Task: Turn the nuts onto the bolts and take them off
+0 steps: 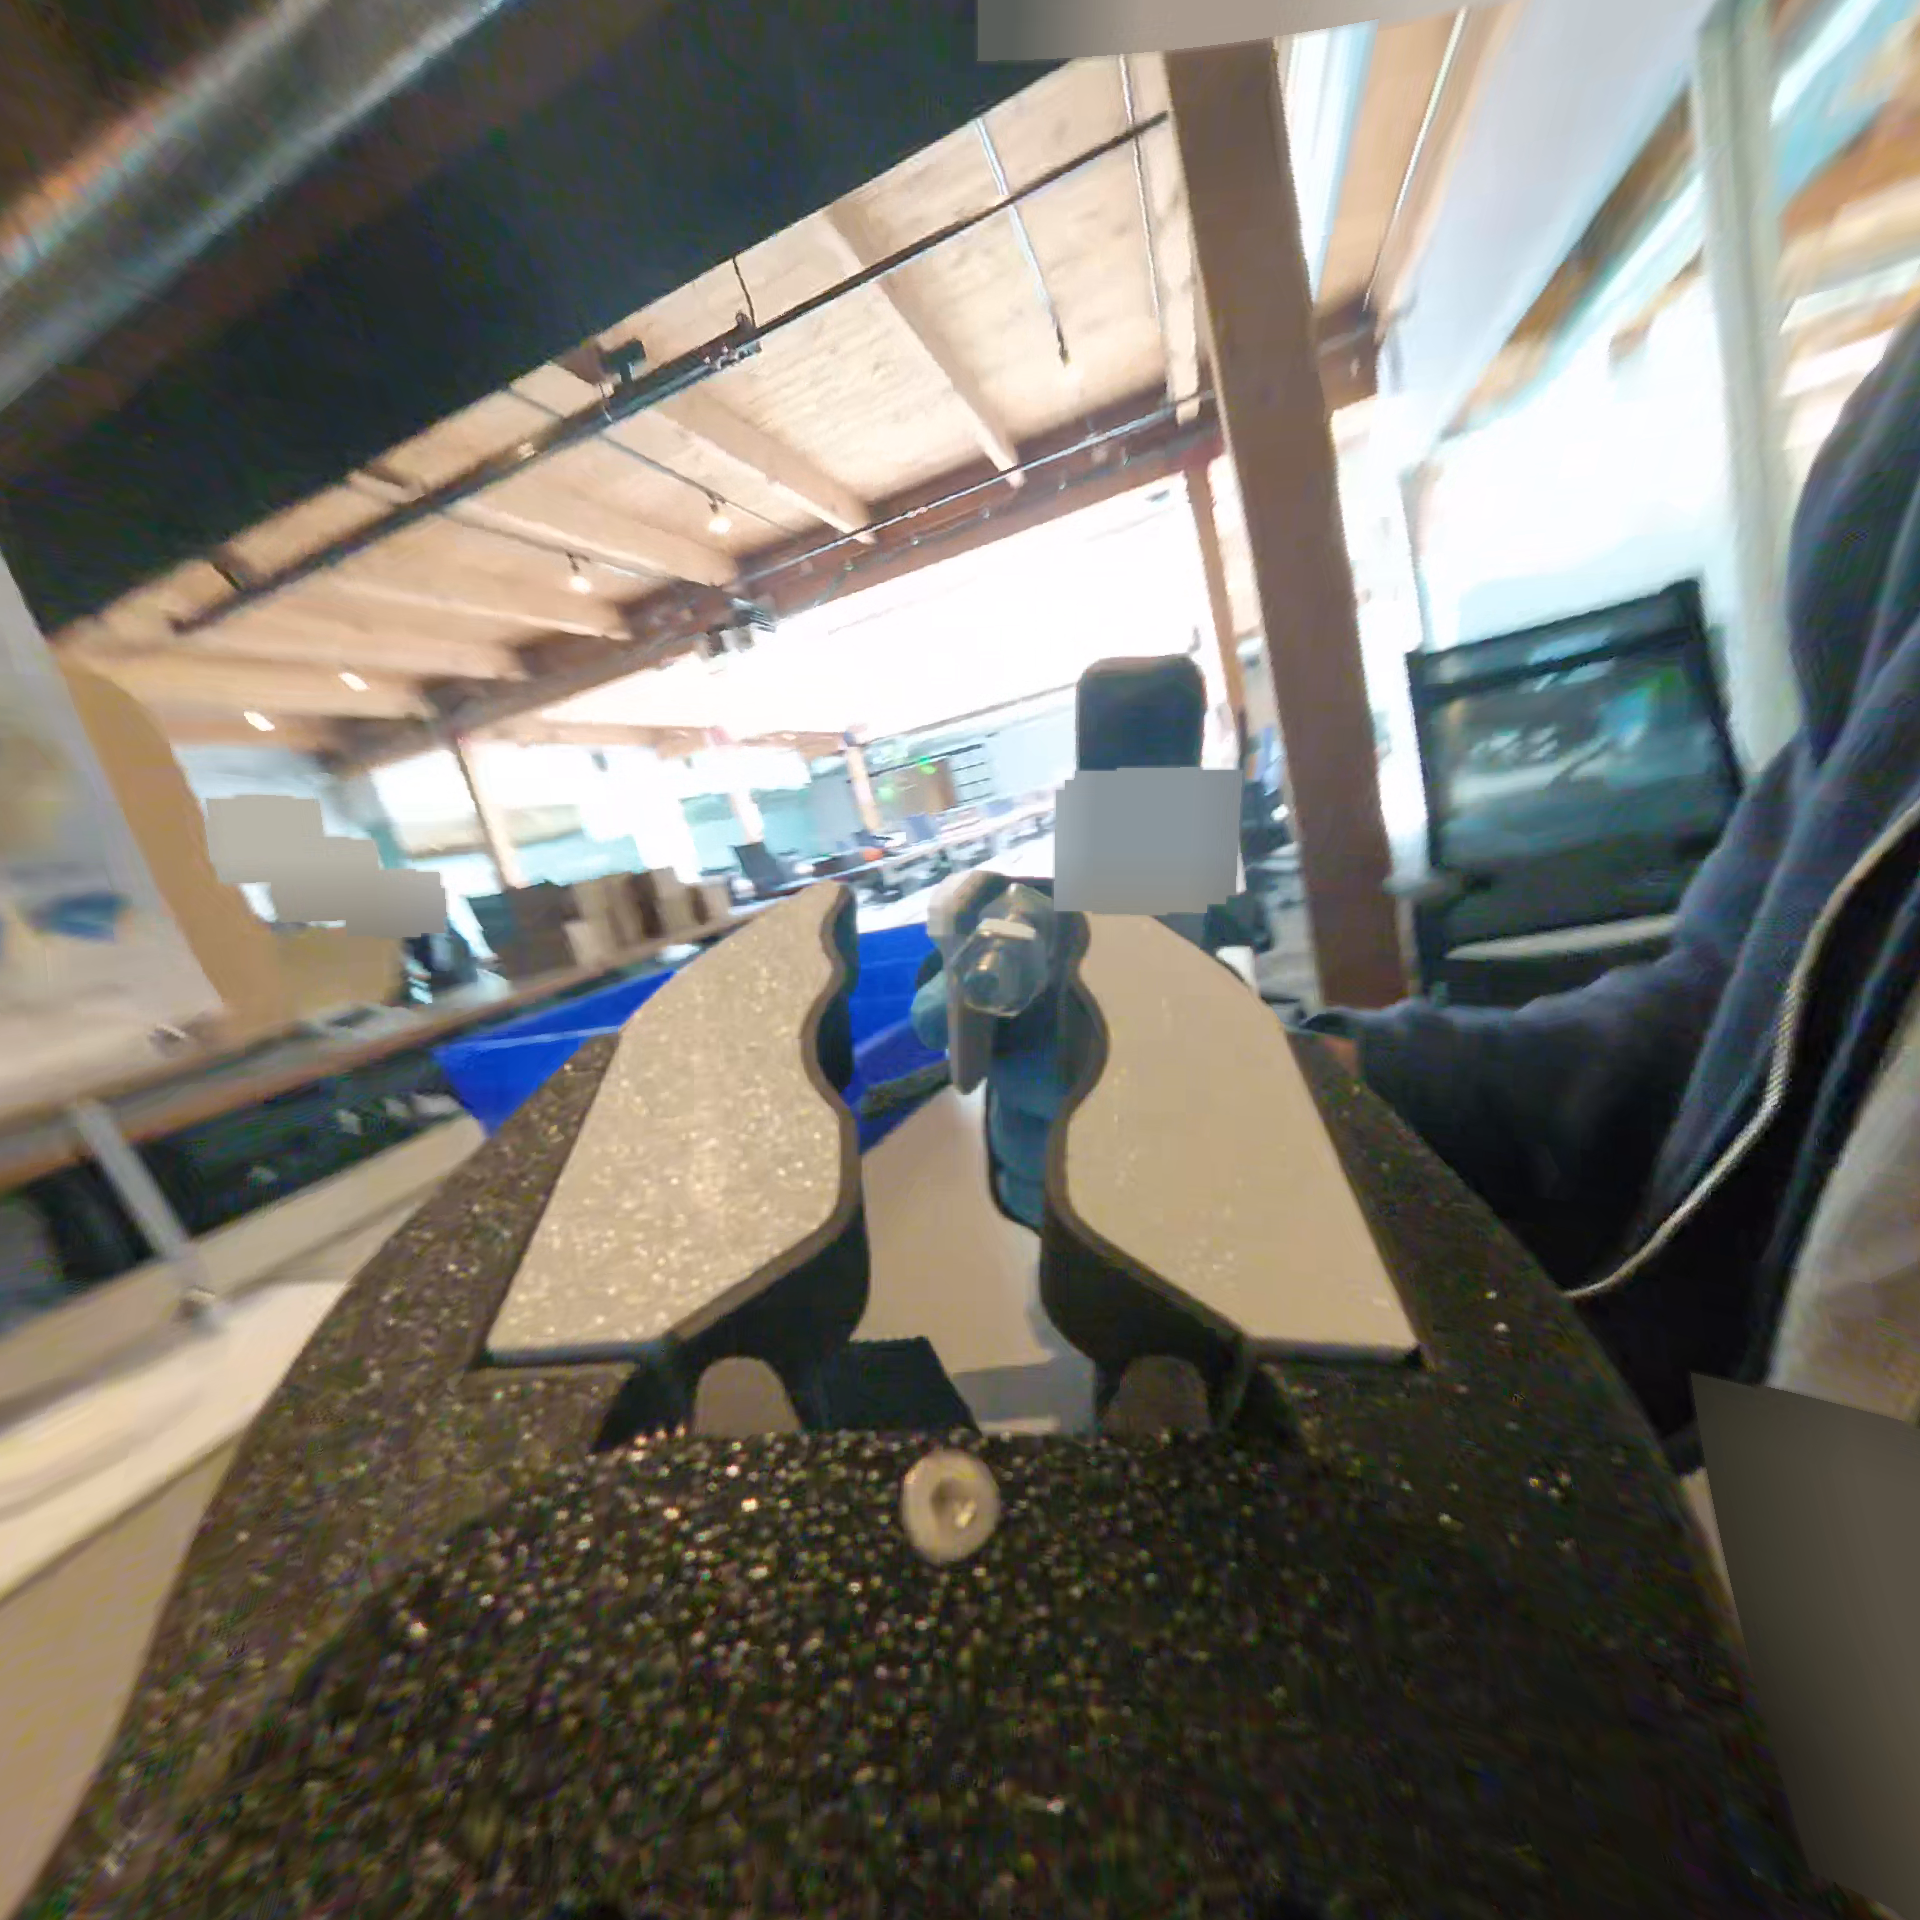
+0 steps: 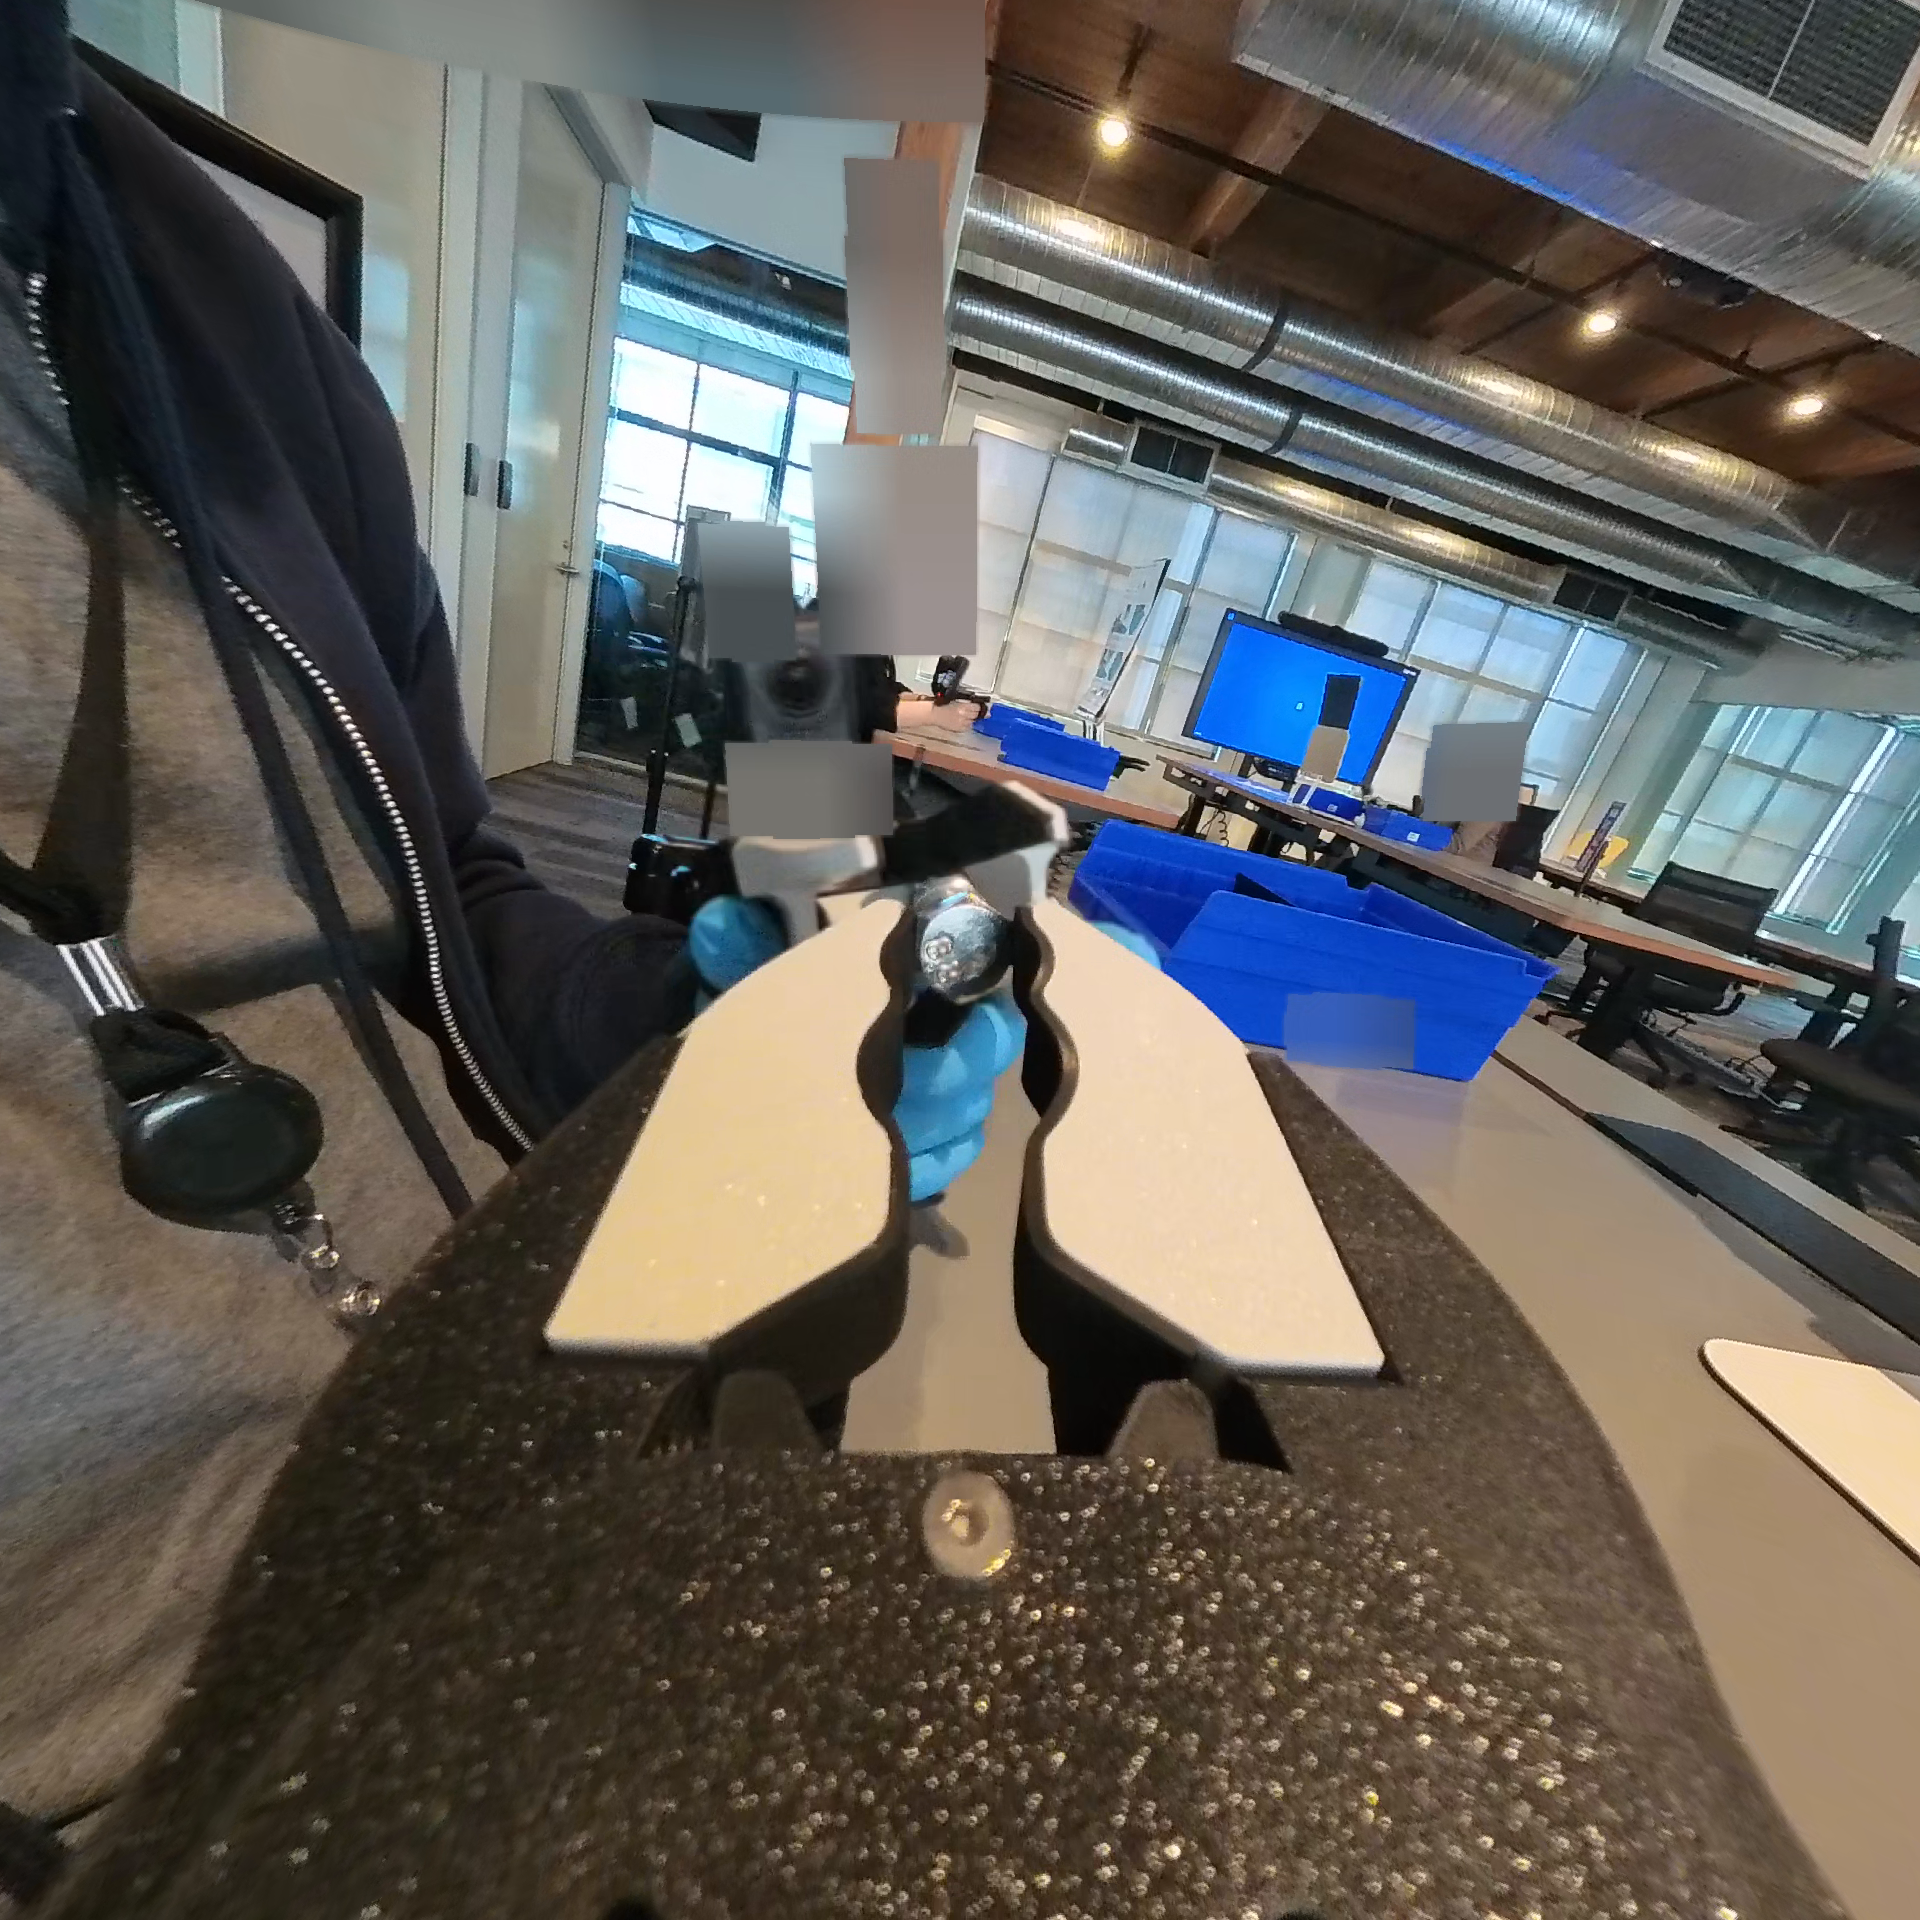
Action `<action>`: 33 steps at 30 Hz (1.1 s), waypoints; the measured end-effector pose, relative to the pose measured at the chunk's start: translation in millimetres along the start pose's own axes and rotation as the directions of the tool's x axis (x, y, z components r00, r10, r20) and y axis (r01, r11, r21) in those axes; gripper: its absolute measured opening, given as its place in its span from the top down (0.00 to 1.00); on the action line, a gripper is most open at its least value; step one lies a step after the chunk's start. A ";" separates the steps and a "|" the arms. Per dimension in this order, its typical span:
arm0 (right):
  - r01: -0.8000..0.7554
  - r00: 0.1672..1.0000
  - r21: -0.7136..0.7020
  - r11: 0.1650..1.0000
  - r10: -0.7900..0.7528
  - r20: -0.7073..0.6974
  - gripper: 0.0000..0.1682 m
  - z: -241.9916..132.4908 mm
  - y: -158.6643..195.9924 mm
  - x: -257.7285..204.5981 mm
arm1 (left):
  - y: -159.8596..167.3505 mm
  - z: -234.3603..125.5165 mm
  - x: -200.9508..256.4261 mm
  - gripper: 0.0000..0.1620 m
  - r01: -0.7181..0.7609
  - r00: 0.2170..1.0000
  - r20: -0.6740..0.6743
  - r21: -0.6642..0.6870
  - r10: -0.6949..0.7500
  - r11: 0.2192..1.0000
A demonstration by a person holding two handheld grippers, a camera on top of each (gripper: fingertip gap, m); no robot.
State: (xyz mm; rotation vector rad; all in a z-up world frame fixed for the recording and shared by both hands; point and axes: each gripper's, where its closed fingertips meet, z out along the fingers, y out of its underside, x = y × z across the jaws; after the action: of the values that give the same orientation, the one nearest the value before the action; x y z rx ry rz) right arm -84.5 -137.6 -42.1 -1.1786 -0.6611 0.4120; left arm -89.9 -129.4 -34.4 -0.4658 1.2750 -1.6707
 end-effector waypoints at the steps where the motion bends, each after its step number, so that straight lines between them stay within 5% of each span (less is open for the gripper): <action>1: 0.001 1.000 0.000 1.000 -0.001 -0.001 0.89 0.0 0.0 0.1 | 0.2 -0.4 -1.2 0.78 0.067 0.998 -0.013 0.005 -0.067 0.998; 6: 0.002 1.000 -0.007 1.000 -0.002 0.000 0.89 0.6 0.9 -0.1 | 11.2 2.8 5.1 0.79 0.223 0.971 -0.078 -0.068 -0.228 0.972; 10: 0.008 1.000 -0.019 1.000 -0.008 -0.004 0.89 1.3 2.6 0.3 | 23.9 6.1 9.3 0.89 0.156 0.984 -0.066 -0.153 -0.168 0.976; 13: 0.008 1.000 -0.013 1.000 -0.008 0.010 0.90 2.0 1.7 -2.5 | 20.6 5.2 9.7 0.89 -0.093 0.995 -0.050 -0.136 0.087 0.986; 16: 0.010 1.000 -0.013 1.000 -0.010 0.012 0.89 2.4 1.6 -3.2 | 20.5 3.9 6.4 0.89 -0.448 0.891 0.007 -0.158 0.455 0.880; 18: 0.006 1.000 -0.008 1.000 -0.006 0.007 0.90 1.7 0.8 -2.2 | 17.7 3.4 8.3 0.85 -0.526 0.845 0.017 -0.150 0.534 0.837; 25: 0.003 1.000 0.003 1.000 -0.003 -0.001 0.89 0.3 -1.0 -0.8 | 7.3 0.8 4.0 0.77 -0.051 0.998 -0.034 -0.050 0.050 0.997; 29: 0.007 1.000 -0.001 1.000 -0.007 -0.001 0.89 0.6 -0.4 -1.0 | 5.7 1.0 3.2 0.79 0.198 0.976 -0.083 -0.045 -0.201 0.979; 33: 0.016 1.000 -0.010 1.000 -0.016 -0.003 0.90 1.2 0.8 -1.4 | 14.4 3.1 7.0 0.79 0.292 0.947 -0.107 -0.106 -0.303 0.951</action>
State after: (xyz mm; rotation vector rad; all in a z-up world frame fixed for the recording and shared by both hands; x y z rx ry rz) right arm -86.3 -137.3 -42.9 -1.1822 -0.6697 0.3937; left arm -84.4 -137.0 -47.7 -0.6447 1.4283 -1.9231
